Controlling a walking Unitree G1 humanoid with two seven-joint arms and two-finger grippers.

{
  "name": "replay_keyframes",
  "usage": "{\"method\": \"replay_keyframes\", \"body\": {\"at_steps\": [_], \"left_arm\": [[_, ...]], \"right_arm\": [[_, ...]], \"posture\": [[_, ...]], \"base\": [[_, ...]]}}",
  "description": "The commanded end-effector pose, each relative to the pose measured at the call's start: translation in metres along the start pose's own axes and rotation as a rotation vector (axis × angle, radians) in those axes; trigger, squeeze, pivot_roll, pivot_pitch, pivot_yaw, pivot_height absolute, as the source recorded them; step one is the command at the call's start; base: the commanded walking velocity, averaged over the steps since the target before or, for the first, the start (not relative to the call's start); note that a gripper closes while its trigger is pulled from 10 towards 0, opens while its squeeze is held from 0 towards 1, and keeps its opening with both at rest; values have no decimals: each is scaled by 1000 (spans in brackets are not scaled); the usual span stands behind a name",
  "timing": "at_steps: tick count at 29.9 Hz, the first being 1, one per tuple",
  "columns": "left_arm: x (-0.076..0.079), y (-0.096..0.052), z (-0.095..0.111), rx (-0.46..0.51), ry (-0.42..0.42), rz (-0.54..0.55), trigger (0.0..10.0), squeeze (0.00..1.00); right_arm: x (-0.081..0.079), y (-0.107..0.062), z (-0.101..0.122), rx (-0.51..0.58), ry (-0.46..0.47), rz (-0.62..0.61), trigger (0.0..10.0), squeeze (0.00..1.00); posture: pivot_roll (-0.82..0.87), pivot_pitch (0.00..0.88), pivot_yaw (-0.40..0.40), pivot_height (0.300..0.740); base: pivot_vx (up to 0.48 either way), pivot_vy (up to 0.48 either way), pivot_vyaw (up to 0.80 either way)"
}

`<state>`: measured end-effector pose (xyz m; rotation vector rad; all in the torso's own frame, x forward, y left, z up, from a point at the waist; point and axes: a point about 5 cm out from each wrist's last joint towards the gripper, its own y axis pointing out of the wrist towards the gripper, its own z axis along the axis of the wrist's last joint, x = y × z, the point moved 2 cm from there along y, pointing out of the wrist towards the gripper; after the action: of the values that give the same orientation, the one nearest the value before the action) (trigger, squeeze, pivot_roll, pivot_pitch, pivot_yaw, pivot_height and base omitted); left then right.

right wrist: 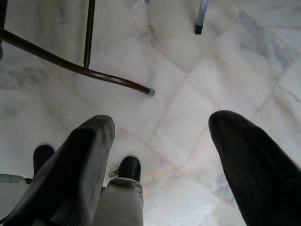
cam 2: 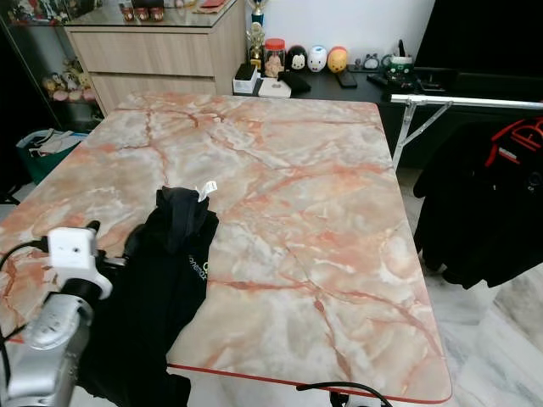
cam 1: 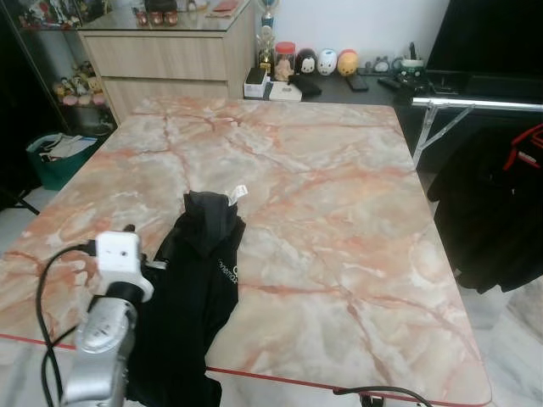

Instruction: Hang hanger

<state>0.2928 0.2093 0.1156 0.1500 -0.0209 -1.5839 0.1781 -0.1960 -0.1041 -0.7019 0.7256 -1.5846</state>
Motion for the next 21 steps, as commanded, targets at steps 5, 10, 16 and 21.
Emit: {"method": "replay_keyframes", "body": {"at_steps": [5, 10, 16, 21], "left_arm": [[-7, -6, -10, -7, 18, 47, 10000, 0], [0, -1, -11, 12, -8, 61, 10000, 0], [8, 2, -11, 33, -16, 50, 10000, 0], [8, 3, -11, 37, -16, 44, 10000, 0]], "right_arm": [[8, 1, 2, -6, 8, -12, 10000, 0], [17, 1, 7, -2, -6, -25, 10000, 0], [24, 0, 3, -11, 25, -56, 10000, 0], [27, -2, -2, -18, 37, -59, 10000, 0]], "posture": [[142, 0, -18, 740], [149, 0, -54, 740], [151, 0, -63, 740], [147, 0, -56, 740]], "base": [[0, 0, 0], [0, 0, 0], [0, 0, 0], [0, 0, 0]]}}
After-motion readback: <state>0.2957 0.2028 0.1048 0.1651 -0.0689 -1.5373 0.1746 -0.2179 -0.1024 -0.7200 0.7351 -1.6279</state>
